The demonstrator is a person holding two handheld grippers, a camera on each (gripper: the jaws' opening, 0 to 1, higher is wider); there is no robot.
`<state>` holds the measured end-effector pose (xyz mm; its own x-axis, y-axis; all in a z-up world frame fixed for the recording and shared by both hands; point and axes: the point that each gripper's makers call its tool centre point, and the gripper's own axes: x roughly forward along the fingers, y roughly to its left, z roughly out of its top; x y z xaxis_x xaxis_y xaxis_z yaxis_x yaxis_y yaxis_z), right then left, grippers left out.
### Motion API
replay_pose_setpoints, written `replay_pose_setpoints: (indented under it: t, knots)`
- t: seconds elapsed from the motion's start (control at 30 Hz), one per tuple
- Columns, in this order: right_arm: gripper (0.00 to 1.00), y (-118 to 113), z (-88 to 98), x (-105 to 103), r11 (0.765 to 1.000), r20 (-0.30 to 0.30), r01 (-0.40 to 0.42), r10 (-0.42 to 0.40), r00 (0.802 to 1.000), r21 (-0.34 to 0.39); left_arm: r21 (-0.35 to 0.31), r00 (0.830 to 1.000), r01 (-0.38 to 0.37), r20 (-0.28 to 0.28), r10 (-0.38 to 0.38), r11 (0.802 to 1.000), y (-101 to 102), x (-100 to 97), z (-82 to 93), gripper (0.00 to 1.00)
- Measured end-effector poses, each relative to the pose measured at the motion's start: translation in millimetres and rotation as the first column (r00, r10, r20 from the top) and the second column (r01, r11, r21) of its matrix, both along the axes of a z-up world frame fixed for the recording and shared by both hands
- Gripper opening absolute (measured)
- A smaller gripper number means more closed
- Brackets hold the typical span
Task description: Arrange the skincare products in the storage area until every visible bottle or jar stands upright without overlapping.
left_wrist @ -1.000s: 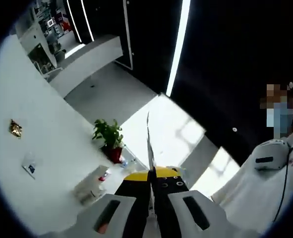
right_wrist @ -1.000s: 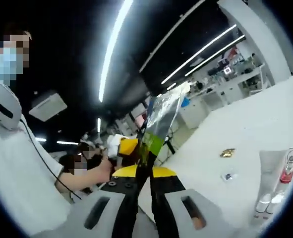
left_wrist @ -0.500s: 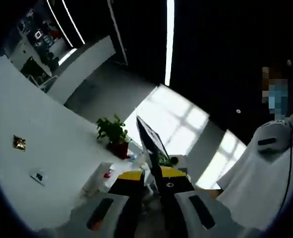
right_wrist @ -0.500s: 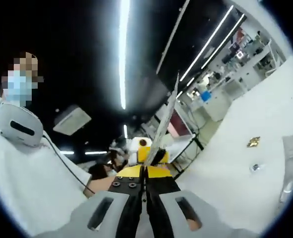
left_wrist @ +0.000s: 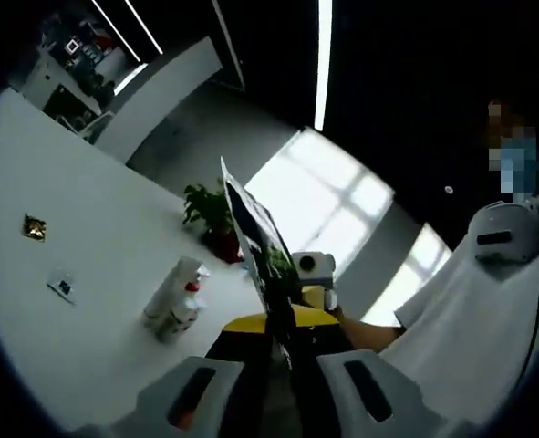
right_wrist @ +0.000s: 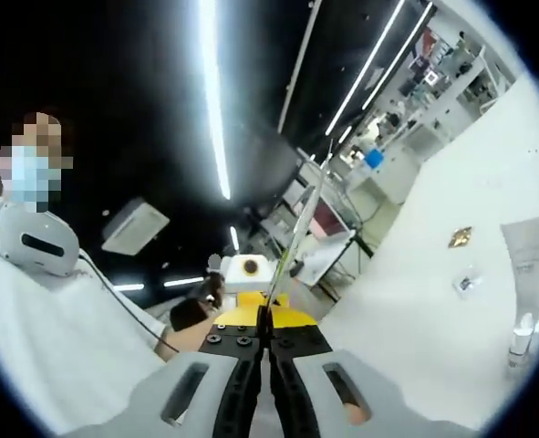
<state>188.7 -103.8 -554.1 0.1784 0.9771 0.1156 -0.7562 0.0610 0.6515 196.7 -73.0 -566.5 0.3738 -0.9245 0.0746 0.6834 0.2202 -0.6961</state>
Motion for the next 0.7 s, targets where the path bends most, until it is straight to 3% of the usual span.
replay_pose_setpoints:
  t: [0.1,0.2,0.43,0.6,0.7]
  knots:
    - [0.01,-4.6,-7.4,0.7,1.000,-0.025,0.008,-0.009,1.000,-0.010,-0.036,0.996,-0.034,-0.081,0.031,0.999,-2.5,0.9,-7.0,0.02]
    - [0.01,-8.3,-11.3,0.3,1.000,-0.032,0.008,-0.008,0.999,-0.015,-0.049,0.995,-0.050,-0.087,0.046,0.998,-5.3,-2.0,-13.4,0.01]
    - [0.06,-19.4,-32.6,12.3,0.989,0.032,0.098,-0.095,0.995,-0.110,-0.048,0.974,-0.147,-0.183,0.136,0.988,-11.2,0.9,-34.4,0.01]
    - [0.31,-23.6,-45.5,11.9,0.978,0.091,0.106,-0.091,0.992,-0.179,-0.043,0.959,-0.194,-0.219,0.180,0.980,-17.6,6.6,-46.3,0.01]
    - [0.36,-26.0,-47.1,8.9,0.977,0.113,0.108,-0.088,0.990,-0.183,-0.036,0.957,-0.203,-0.218,0.191,0.978,-22.4,8.5,-50.7,0.01]
